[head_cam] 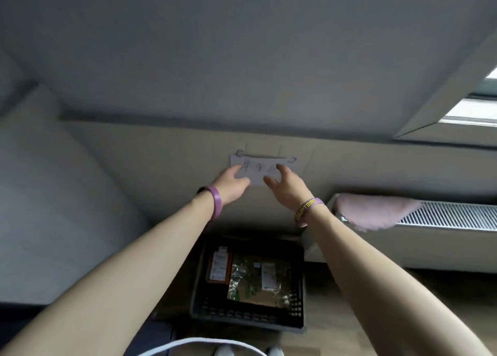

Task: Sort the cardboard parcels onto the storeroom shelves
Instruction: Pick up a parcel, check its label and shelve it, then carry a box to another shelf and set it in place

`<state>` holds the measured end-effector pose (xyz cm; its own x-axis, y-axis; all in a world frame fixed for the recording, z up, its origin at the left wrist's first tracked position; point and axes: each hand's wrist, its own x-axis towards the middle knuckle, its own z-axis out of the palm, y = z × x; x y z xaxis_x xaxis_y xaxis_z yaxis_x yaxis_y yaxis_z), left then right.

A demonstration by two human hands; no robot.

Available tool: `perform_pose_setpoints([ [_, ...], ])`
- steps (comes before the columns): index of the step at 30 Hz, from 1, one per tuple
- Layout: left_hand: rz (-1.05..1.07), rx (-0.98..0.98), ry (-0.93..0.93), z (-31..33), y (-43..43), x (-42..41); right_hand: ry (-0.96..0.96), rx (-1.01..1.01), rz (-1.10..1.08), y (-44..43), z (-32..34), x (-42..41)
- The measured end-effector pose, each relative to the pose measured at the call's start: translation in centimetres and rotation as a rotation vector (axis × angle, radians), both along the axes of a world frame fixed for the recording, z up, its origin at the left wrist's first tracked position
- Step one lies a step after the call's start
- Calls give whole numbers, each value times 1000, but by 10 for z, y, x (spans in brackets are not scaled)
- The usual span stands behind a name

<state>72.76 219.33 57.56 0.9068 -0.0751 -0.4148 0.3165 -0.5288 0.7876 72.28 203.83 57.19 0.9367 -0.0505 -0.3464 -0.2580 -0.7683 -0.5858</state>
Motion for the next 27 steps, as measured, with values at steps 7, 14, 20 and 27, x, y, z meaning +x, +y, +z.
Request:
perform_pose_setpoints([
  [7, 81, 50, -244, 132, 35, -17, -187, -7, 134, 35, 125, -6],
  [14, 342, -23, -429, 193, 75, -104, -349, 146, 433, 91, 192, -52],
  [20, 687, -18, -461, 190, 95, -236, -352, 372, 770, 134, 187, -139],
  [27, 1085, -10, -512, 188, 87, -424, -238, 615, 1085, 180, 178, -281],
])
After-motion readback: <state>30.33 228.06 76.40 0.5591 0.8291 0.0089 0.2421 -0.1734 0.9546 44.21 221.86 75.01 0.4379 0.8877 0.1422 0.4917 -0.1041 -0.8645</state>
